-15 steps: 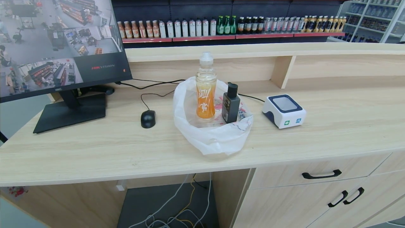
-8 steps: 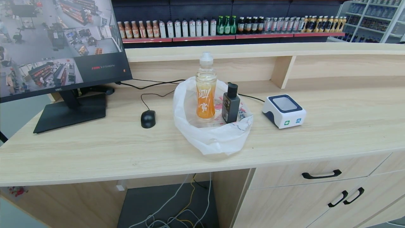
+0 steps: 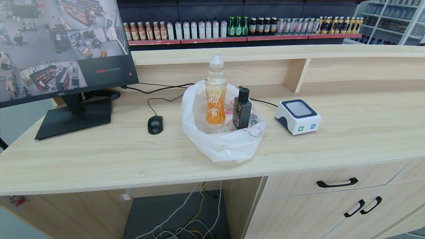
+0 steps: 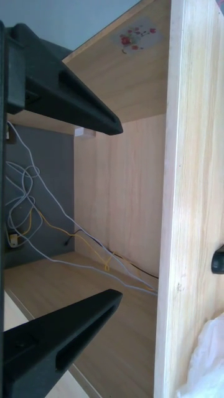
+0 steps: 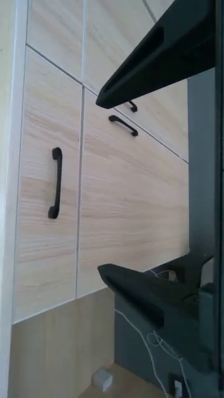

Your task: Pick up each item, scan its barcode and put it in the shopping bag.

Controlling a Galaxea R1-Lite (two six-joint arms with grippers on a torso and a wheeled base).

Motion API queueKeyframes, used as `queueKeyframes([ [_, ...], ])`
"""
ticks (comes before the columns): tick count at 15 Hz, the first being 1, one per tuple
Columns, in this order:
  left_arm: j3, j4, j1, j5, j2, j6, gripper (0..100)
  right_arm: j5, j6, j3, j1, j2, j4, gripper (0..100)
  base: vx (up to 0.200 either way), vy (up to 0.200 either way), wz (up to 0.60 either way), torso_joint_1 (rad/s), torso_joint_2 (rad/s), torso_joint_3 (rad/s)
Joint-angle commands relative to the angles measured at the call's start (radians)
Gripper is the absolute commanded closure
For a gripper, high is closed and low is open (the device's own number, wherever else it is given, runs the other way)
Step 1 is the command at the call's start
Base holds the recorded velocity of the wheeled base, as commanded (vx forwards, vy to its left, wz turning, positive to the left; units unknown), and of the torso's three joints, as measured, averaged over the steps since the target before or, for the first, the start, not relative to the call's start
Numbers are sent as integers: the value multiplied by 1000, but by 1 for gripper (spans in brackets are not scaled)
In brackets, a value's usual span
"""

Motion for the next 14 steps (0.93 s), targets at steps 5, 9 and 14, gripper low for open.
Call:
queueKeyframes([
  [5,0,0,0,1,0,-1,0,109,52,28,-33,-72,-61,0,0,0,0,0,0,0],
  [9,0,0,0,1,0,0,0,106,3,28,-33,-74,-95,0,0,0,0,0,0,0],
  [14,0,0,0,1,0,0,0,27,73,28,-33,-72,-6,0,0,0,0,0,0,0],
])
